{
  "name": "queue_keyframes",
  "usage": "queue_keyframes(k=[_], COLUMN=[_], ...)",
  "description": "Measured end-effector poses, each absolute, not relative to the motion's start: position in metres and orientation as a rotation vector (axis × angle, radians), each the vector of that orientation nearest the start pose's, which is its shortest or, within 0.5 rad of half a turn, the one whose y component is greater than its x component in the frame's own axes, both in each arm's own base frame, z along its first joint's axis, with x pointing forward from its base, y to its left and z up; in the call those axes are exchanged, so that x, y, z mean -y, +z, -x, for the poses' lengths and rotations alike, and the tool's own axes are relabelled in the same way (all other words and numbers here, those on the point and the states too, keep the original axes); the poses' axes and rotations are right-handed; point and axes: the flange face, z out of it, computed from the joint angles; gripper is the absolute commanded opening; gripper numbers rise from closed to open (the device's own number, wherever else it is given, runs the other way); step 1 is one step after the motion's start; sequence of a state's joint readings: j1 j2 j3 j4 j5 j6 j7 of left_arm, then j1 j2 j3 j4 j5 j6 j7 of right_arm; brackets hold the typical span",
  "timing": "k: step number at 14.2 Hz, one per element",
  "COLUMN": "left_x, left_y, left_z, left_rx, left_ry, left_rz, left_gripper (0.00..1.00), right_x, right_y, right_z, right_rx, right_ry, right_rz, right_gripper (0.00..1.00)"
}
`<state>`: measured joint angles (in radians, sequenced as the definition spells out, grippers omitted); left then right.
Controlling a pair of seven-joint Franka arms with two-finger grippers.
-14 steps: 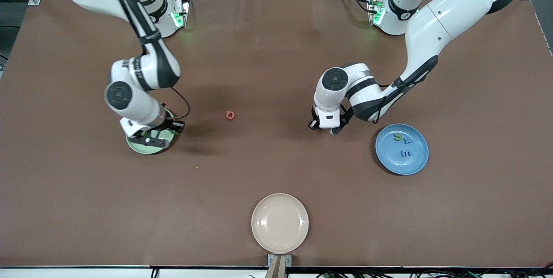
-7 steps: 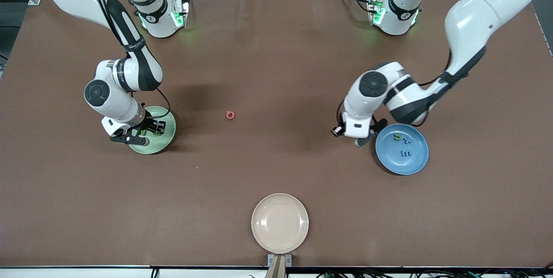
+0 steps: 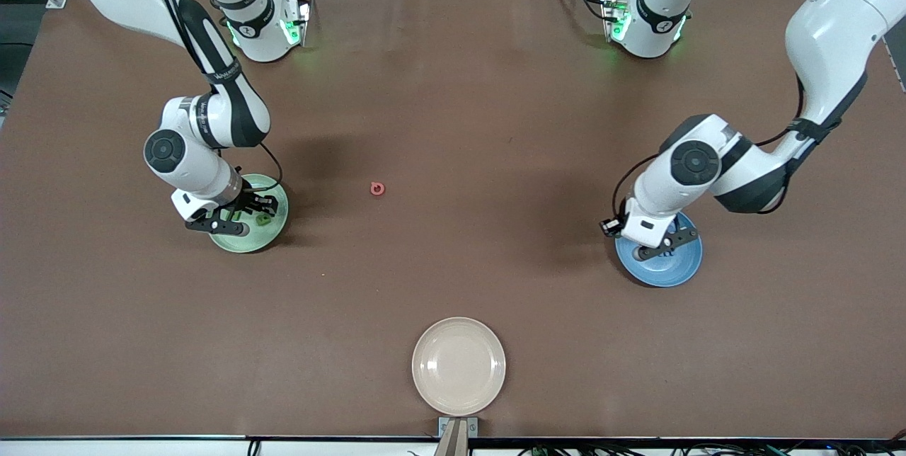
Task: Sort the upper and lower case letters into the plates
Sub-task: 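Place the B in the green plate while the left gripper places the a, then raise the left arm to rest while the right gripper reaches the pink Q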
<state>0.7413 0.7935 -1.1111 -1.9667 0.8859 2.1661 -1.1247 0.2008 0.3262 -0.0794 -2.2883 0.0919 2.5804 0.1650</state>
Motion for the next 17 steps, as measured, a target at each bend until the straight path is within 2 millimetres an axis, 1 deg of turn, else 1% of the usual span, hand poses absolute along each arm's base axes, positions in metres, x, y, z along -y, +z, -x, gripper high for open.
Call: queue_keyframes(k=[3, 5, 8, 11, 12, 13, 14, 15, 17], left_x=[0.126, 0.114, 0.108, 0.110, 0.112, 0.112, 0.112, 0.111, 0.109], left_y=[0.229, 0.214, 0.201, 0.195, 0.195, 0.195, 0.195, 0.194, 0.194], left_z=[-0.584, -0.585, -0.588, -0.589, -0.589, -0.590, -0.590, -0.590, -0.591], left_rx=[0.347, 0.290, 0.233, 0.211, 0.208, 0.207, 0.208, 0.210, 0.215], left_ry=[-0.020, -0.033, -0.058, -0.055, -0.056, -0.056, -0.055, -0.055, -0.056], left_rz=[3.061, 3.043, 3.053, 3.048, 3.047, 3.047, 3.046, 3.045, 3.043], left_gripper=[0.21, 0.21, 0.21, 0.21, 0.24, 0.41, 0.67, 0.78, 0.88], right_x=[-0.061, -0.061, -0.061, -0.061, -0.061, -0.062, -0.062, -0.063, -0.063], right_y=[0.206, 0.206, 0.207, 0.212, 0.212, 0.213, 0.214, 0.216, 0.221], right_z=[-0.524, -0.524, -0.526, -0.530, -0.531, -0.532, -0.533, -0.534, -0.538], right_rx=[-0.186, -0.186, -0.186, -0.187, -0.186, -0.186, -0.185, -0.184, -0.183], right_ry=[0.059, 0.059, 0.051, 0.035, 0.042, 0.057, 0.073, 0.076, 0.067], right_rz=[3.119, 3.119, 3.118, 3.116, 3.116, 3.117, 3.117, 3.116, 3.115], right_gripper=[1.00, 1.00, 1.00, 1.00, 1.00, 1.00, 1.00, 1.00, 1.00])
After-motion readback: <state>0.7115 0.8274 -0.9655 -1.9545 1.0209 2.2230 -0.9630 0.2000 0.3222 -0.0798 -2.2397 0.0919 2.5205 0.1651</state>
